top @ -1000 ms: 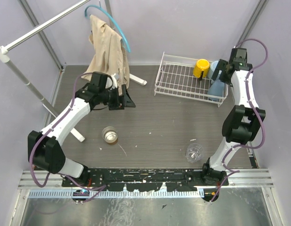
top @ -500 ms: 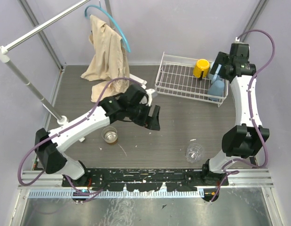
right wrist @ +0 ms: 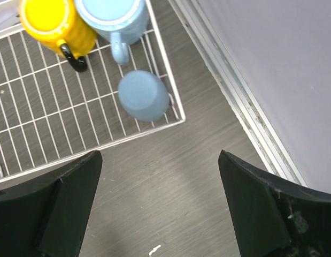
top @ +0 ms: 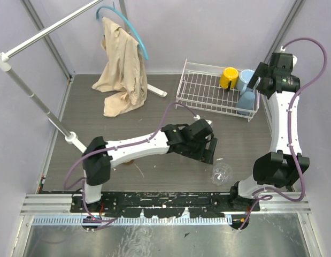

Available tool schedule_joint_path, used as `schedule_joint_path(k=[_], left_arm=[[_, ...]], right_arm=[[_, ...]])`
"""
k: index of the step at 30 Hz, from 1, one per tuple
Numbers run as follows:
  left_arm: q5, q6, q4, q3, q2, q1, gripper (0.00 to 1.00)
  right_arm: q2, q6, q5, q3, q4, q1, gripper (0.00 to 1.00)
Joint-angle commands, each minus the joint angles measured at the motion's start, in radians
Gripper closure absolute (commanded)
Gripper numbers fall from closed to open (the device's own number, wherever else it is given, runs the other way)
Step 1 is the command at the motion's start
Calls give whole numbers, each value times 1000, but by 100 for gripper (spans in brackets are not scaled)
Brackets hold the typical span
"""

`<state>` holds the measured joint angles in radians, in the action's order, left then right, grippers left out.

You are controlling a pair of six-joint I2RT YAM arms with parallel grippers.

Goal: Load the cups into the dish rack

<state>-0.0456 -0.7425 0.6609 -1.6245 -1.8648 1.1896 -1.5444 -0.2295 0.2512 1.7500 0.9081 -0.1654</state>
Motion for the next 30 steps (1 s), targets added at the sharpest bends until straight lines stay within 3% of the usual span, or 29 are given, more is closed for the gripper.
schedule_joint_path(k=[1,12,30], left_arm=[[41,-94,-13,-145,-108,28,13],[64,-99,105,-357,-285,62,15],[134,-61,112,-296,-308,100,35]], right_arm=[[92,-59,-40,-62,-38,-46,4],[117,-74,-132,-94,-77,-116,4],[153,-97,-187,-173,-125,-119,4]])
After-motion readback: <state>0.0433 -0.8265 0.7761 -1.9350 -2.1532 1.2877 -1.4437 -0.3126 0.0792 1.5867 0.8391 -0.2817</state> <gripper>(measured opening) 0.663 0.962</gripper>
